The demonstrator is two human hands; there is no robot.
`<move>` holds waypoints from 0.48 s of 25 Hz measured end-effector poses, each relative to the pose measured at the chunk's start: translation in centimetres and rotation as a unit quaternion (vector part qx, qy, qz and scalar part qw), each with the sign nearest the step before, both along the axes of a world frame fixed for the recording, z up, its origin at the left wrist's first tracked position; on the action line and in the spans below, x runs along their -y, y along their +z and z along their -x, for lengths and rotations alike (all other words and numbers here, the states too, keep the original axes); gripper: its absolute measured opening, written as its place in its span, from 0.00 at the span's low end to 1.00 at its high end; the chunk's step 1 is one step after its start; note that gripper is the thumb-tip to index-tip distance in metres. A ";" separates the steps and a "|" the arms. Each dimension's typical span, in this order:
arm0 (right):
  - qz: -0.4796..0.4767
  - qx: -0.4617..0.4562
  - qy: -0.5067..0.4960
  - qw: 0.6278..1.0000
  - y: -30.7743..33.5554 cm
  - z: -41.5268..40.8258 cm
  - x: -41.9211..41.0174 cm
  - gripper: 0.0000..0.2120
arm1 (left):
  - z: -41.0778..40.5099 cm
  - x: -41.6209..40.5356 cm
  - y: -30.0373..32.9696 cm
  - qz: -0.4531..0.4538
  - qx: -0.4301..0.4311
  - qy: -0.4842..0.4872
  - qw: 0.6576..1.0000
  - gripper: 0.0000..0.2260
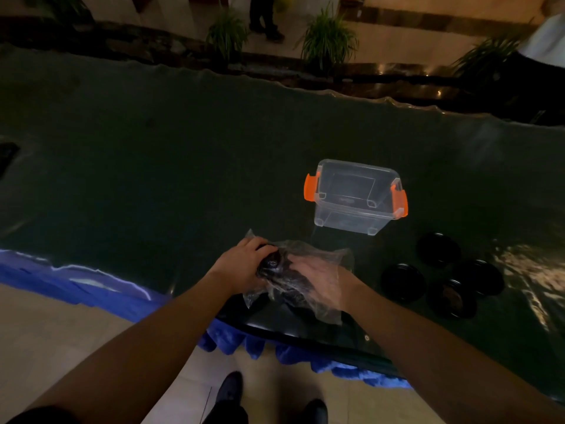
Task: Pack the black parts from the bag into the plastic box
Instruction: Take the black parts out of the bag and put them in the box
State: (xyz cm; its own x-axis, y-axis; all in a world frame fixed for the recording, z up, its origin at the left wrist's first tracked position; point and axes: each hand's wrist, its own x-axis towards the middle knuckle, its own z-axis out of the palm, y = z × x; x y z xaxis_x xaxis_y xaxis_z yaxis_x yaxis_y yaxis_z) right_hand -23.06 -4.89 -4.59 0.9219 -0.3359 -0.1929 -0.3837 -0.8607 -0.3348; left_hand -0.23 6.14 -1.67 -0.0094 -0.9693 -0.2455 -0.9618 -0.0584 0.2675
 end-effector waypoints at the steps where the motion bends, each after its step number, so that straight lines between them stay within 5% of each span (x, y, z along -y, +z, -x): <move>1: -0.009 0.017 -0.007 1.000 0.2 -0.3 0.0 0.30 | 0.1 0.0 0.1 -0.002 0.000 0.000 1.000 0.38; 12: 0.096 -0.008 0.100 0.990 2.1 -0.4 0.2 0.35 | 1.0 0.0 0.6 -0.013 0.020 0.010 1.000 0.39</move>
